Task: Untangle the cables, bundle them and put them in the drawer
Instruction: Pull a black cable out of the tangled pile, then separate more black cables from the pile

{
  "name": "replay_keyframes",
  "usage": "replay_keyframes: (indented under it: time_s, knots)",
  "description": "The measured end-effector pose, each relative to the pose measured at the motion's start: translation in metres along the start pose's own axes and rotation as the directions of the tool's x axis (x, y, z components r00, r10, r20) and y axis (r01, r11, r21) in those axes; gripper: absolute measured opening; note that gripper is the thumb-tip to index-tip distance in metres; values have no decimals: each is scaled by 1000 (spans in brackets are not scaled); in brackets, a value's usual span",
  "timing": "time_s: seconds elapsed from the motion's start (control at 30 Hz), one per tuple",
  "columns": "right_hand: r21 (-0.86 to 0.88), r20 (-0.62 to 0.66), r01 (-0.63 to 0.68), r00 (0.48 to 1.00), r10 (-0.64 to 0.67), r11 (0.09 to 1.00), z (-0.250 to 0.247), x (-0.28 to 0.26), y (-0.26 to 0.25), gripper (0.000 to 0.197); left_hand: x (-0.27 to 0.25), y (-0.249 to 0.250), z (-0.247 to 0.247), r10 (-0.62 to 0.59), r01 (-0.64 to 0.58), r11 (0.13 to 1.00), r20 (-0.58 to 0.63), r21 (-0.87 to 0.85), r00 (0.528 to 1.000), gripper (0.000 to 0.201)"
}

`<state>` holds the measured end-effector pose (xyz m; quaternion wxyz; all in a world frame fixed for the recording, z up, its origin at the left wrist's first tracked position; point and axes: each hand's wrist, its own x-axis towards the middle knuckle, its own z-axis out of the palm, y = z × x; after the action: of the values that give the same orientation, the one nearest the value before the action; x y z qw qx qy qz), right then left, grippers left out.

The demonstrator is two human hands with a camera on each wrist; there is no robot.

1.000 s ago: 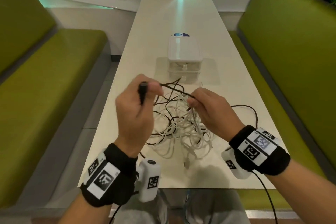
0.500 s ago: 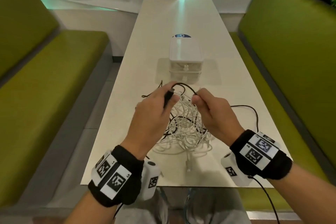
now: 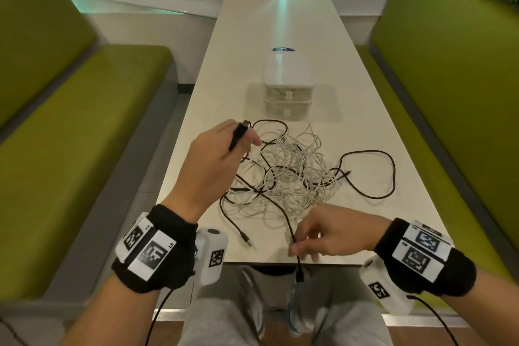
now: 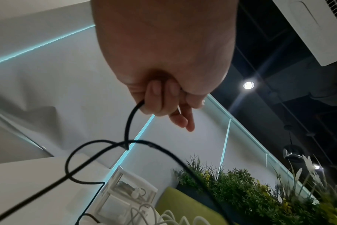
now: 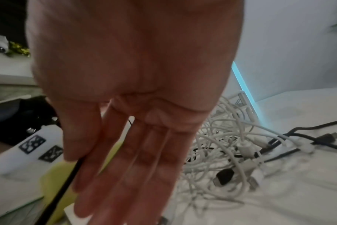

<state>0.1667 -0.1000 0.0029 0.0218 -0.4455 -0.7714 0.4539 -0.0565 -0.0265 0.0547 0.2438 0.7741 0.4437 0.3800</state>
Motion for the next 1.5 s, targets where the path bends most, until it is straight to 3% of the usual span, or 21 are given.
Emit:
replay_keyframes:
  time_s: [0.07, 0.13, 0.23, 0.33, 0.43, 0.47, 0.5, 0.57, 0.63, 0.67, 0.73, 0.8, 0.87, 1.0, 1.1, 1.23, 1.33, 1.4, 1.5]
  knots:
    - [-147, 99, -63, 992, 78, 987, 9, 0, 1, 23, -3, 3, 1, -19, 20, 999, 8, -47, 1000, 29]
    - [-329, 116, -162, 971, 210, 930, 15, 0, 5, 28, -6, 7, 2, -26, 28, 993, 21, -117, 999, 33]
    - [-495, -47, -304, 945, 324, 814, 8, 0, 9, 35, -10, 14, 2, -34, 42, 960, 34, -276, 999, 41]
    - [-394, -263, -317, 938, 224, 863, -9, 11, -3, 39, -12, 21, 0, -36, 45, 917, 30, -397, 999, 44]
    - [-317, -523, -272, 849, 72, 908, -21, 34, -30, 35, -11, 24, -5, -40, 43, 867, 17, -496, 999, 45]
    - [-285, -555, -217, 832, 24, 933, -24, 42, -40, 38, -9, 25, -6, -40, 38, 852, 8, -522, 999, 45]
    - [-244, -529, -150, 848, -1, 958, -26, 51, -49, 45, -8, 26, -9, -38, 30, 839, -4, -543, 999, 45]
    - [-95, -366, -57, 930, 18, 994, -27, 68, -63, 56, -6, 28, -11, -35, 15, 821, -24, -571, 999, 49]
    - [164, -247, 13, 969, 28, 986, -23, 81, -71, 35, -7, 28, -13, -36, 10, 819, -34, -574, 999, 50]
    - [355, -248, 77, 969, 14, 932, -22, 83, -76, 15, -7, 29, -14, -35, 9, 821, -34, -570, 999, 49]
    - [663, -277, 181, 961, 13, 726, -21, 80, -83, 31, -10, 27, -16, -33, 6, 830, -39, -557, 999, 49]
    - [760, -292, 232, 957, -1, 607, -23, 76, -85, 40, -13, 24, -16, -45, 15, 836, -41, -549, 998, 49]
    - [739, -318, 258, 948, -16, 622, -26, 71, -84, 37, -14, 22, -15, -72, 47, 836, -26, -547, 997, 45]
    - [547, -459, 310, 888, -32, 778, -29, 66, -78, 23, -10, 22, -16, -56, 28, 874, -45, -484, 997, 41]
    - [557, -452, 285, 892, -3, 780, -31, 58, -75, 23, -3, 23, -26, -36, -11, 883, -91, -470, 995, 41]
    - [318, -508, 238, 860, -47, 918, -27, 48, -74, 25, 7, 19, -41, -6, -54, 916, -148, -397, 989, 42]
    - [328, -555, 233, 832, -13, 916, -28, 37, -63, 25, 14, 16, -57, 1, -78, 932, -211, -354, 977, 41]
    - [308, -460, 223, 886, -61, 925, -30, 26, -56, 20, 17, 16, -65, -10, -84, 933, -257, -350, 966, 41]
    - [253, -166, 170, 978, -130, 952, -21, 14, -53, 16, 20, 25, -69, 23, -127, 929, -289, -347, 957, 41]
